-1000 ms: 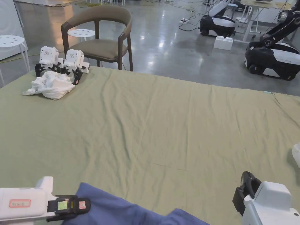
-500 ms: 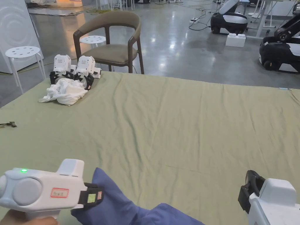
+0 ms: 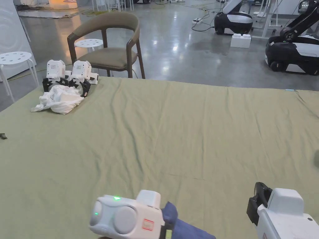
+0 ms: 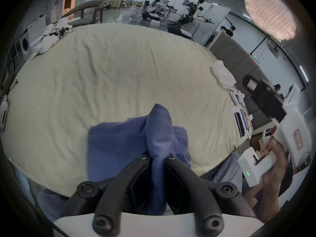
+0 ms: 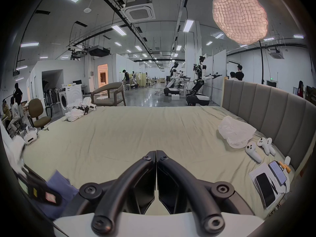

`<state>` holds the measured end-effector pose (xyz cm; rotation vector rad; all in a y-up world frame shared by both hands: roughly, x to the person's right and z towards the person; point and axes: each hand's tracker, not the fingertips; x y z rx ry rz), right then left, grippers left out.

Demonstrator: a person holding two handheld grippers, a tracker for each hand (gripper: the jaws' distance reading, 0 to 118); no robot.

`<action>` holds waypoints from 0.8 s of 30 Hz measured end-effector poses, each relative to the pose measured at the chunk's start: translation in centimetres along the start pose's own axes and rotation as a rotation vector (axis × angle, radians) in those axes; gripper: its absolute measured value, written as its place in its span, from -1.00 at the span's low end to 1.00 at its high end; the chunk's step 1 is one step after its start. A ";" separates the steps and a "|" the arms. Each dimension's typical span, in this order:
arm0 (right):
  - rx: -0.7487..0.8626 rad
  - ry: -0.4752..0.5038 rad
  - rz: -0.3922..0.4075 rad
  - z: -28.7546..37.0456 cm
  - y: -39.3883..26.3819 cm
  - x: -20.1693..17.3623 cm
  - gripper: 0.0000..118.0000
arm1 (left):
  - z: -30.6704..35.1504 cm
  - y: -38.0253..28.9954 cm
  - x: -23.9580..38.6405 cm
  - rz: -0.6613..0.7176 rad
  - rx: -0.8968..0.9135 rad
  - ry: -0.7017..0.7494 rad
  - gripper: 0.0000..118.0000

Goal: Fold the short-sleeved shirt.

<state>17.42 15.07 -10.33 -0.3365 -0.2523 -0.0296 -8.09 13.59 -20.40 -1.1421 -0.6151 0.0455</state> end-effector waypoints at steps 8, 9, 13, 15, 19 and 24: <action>-0.037 -0.018 0.005 0.0 -0.7 0.9 -1.00 | -6.4 -1.3 2.6 0.021 -0.081 0.030 -0.86; -0.042 -0.020 0.006 0.0 -0.7 1.0 -1.00 | -6.4 -1.4 2.7 0.021 -0.081 0.027 -0.86; -0.054 -0.024 0.004 -0.2 -0.9 1.0 -1.00 | -5.5 -1.3 2.6 0.030 -0.066 0.005 -0.81; -0.059 -0.022 0.005 -0.3 -1.0 0.9 -1.00 | -5.1 -1.0 2.2 0.051 -0.064 -0.026 -0.50; -0.066 -0.013 0.008 -0.3 -1.2 0.6 -1.00 | -2.9 -0.4 1.4 0.116 -0.019 -0.197 0.05; -0.059 -0.016 0.008 0.1 -1.0 0.6 -1.00 | -0.7 0.0 0.2 0.120 0.056 -0.205 -0.02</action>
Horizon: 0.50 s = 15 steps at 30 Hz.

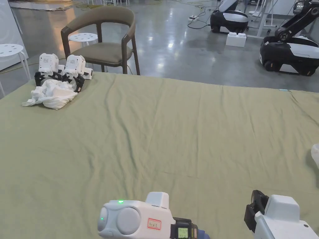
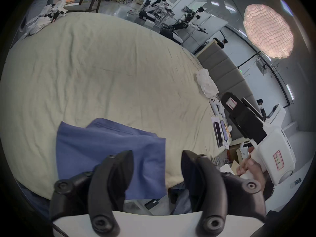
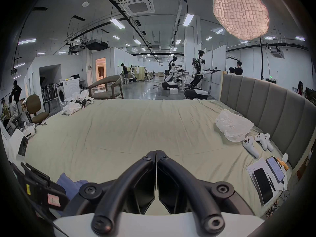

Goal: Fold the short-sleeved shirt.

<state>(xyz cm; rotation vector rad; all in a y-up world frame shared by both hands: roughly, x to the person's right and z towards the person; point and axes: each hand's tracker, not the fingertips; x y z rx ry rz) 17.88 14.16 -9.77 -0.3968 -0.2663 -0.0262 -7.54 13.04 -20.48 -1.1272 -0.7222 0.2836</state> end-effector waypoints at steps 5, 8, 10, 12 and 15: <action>0.028 -0.009 0.006 0.5 0.3 0.0 -1.00 | -3.7 -1.7 -2.6 0.092 -0.103 -0.012 -0.82; 0.034 -0.012 0.012 0.6 0.4 0.0 -1.00 | -6.8 -3.3 -3.3 0.090 -0.150 -0.097 -0.85; 0.032 -0.015 0.011 0.6 0.3 0.0 -1.00 | -8.3 -4.1 -3.5 0.095 -0.136 -0.069 -0.88; 0.031 -0.021 0.012 0.7 0.3 0.1 -1.00 | -9.2 -4.6 -4.0 0.103 -0.102 -0.075 -0.92; 0.026 -0.027 0.011 0.8 0.2 0.2 -1.00 | -9.6 -4.9 -4.2 0.089 -0.069 -0.094 -0.93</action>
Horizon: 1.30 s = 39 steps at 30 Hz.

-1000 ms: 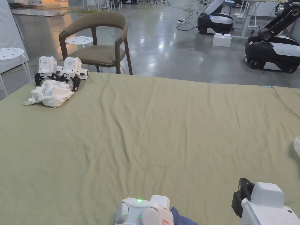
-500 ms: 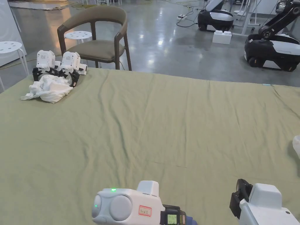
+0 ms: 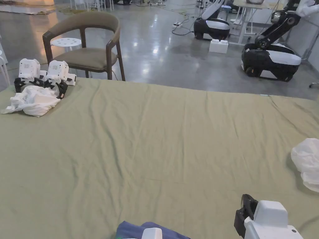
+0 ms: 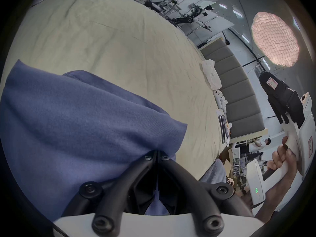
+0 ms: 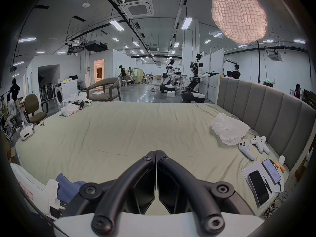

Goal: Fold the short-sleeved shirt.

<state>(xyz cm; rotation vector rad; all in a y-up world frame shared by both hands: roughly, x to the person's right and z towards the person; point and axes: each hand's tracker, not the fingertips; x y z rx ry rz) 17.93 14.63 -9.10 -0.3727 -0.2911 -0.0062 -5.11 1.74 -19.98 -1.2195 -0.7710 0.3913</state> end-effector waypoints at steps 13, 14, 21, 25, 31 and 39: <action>0.061 -0.002 0.014 -0.1 1.4 -1.7 -1.00 | 12.0 4.5 2.5 -0.331 0.384 0.186 -0.95; 0.069 0.001 0.013 -0.2 1.6 -1.9 -1.00 | 12.9 4.8 2.7 -0.350 0.451 0.240 -0.96; 0.172 -0.014 0.004 0.0 4.2 -3.8 -1.00 | 18.8 6.5 2.8 -0.408 0.879 0.484 -0.97; 0.250 -0.034 -0.008 0.6 5.9 -4.1 -1.00 | 20.7 6.5 3.0 -0.449 1.018 0.592 -0.97; 0.303 -0.047 -0.001 1.3 7.1 -4.1 -1.00 | 21.9 5.9 2.9 -0.491 1.071 0.644 -0.98; 0.143 0.061 0.045 3.0 2.7 -5.9 -1.00 | 22.6 4.6 1.2 -0.466 1.047 0.649 -0.98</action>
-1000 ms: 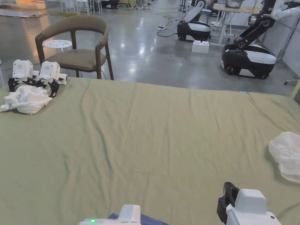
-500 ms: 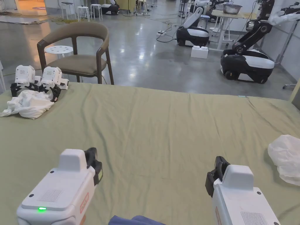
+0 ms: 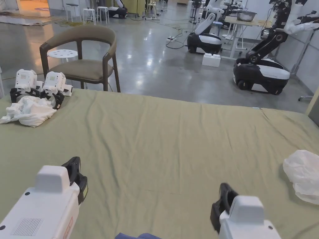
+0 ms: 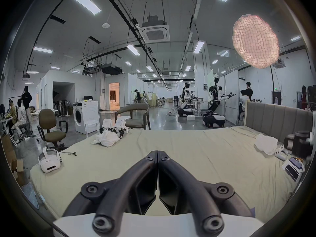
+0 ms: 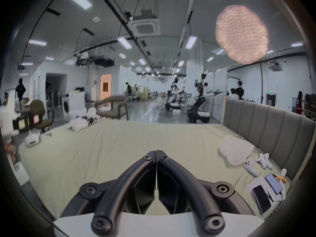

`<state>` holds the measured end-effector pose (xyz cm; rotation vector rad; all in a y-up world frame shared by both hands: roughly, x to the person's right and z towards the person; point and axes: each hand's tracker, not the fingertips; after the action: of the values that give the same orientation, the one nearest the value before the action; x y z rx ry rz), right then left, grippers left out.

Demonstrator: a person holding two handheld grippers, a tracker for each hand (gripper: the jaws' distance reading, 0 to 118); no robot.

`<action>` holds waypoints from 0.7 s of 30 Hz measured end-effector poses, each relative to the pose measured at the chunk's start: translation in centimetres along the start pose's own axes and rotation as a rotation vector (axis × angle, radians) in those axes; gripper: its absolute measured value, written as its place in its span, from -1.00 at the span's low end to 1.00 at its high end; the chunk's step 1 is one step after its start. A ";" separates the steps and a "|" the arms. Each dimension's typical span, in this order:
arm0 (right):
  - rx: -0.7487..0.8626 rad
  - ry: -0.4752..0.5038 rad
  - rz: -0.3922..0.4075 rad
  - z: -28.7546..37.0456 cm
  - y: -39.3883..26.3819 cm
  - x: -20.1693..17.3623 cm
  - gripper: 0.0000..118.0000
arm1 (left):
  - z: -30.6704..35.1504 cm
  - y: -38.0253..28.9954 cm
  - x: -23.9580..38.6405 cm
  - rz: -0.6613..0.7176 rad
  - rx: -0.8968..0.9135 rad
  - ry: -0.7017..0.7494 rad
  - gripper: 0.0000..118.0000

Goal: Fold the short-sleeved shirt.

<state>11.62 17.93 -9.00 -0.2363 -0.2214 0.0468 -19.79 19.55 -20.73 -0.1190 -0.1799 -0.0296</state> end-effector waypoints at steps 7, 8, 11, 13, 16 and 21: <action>-0.259 0.148 0.027 0.9 -8.7 -4.4 -1.00 | 1.0 -4.1 -1.3 0.030 -0.146 -0.018 -0.98; -0.276 0.146 0.045 0.9 -9.6 -4.9 -1.00 | 1.2 -4.6 -1.5 0.037 -0.165 -0.019 -0.98; -0.341 0.149 0.058 0.4 -12.2 -6.1 -1.00 | 2.0 -6.3 -2.1 0.061 -0.216 -0.025 -0.98; -0.362 0.140 0.060 0.0 -13.4 -6.6 -1.00 | 2.5 -7.4 -2.4 0.074 -0.254 -0.034 -0.98; -0.389 0.093 0.086 -1.2 -14.9 -6.8 -1.00 | 3.1 -8.7 -2.9 0.104 -0.306 -0.054 -0.97; -0.382 0.072 0.069 -2.5 -15.9 -6.1 -1.00 | 3.0 -10.6 -3.7 0.180 -0.438 -0.156 -0.72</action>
<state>6.57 1.45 -8.92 -0.6255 -0.1492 0.0637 -24.34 9.49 -17.23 -0.5752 -0.3161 0.1208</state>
